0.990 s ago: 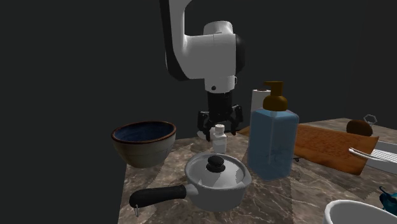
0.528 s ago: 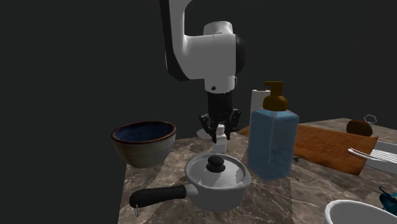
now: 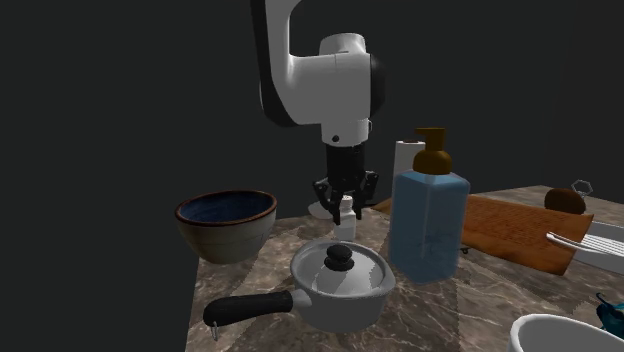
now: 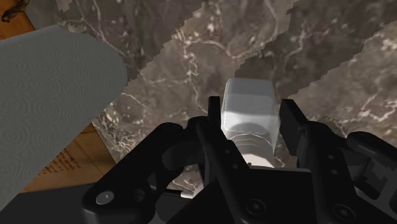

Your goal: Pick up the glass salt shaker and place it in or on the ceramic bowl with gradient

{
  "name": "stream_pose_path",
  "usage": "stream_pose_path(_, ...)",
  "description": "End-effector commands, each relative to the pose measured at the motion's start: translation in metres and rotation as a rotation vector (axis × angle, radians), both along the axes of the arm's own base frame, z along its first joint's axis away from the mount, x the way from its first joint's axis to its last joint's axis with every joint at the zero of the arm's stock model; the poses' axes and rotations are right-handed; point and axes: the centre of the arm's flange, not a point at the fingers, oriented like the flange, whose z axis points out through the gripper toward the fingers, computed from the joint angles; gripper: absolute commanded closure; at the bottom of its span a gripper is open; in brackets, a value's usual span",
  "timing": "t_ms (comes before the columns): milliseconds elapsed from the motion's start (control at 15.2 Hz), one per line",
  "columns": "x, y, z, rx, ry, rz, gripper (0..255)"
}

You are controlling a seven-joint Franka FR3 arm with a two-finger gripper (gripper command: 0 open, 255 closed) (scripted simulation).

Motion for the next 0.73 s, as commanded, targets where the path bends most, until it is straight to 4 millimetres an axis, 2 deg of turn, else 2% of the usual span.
stream_pose_path(0,0.0,-0.001,0.005,0.0,0.001,-0.001,255)
stream_pose_path(660,0.0,-0.001,0.058,0.0,0.001,-0.001,255)
